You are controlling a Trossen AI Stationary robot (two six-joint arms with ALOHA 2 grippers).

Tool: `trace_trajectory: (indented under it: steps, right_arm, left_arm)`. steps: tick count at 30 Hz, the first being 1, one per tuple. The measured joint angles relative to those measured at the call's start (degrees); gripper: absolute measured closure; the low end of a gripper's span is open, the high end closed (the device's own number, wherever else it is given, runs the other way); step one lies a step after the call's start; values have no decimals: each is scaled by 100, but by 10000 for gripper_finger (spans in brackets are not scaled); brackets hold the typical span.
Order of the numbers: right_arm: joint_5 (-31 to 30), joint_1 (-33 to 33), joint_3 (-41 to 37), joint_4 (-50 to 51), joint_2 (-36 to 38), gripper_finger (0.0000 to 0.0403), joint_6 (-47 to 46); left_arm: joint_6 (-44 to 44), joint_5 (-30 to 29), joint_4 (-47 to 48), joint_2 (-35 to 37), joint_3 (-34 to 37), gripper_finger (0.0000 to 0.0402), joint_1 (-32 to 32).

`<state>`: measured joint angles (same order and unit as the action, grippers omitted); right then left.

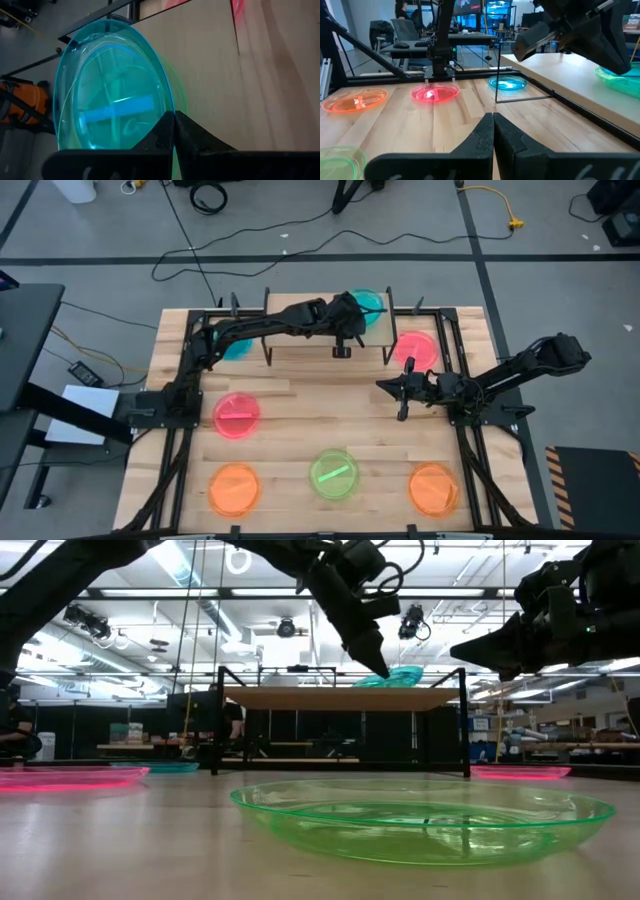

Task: Place and stack plates onto a shelf
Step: Stack the bottom blue plate on top of the green plate on the shelf

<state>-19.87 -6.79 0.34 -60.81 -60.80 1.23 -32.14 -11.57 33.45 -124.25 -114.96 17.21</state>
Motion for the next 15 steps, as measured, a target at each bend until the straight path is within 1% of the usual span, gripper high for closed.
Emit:
trace_trajectory:
  steps: [4,11,15]
  right_arm:
    - [4,0,0,1,0,395,0]
    - [4,0,0,1,0,395,-8]
    - [4,0,0,1,0,395,-35]
  left_arm:
    - [2,0,9,0,0,385,-40]
    - [0,-9,18,2,0,362,-141]
    - [-4,-224,33,2,0,350,-170]
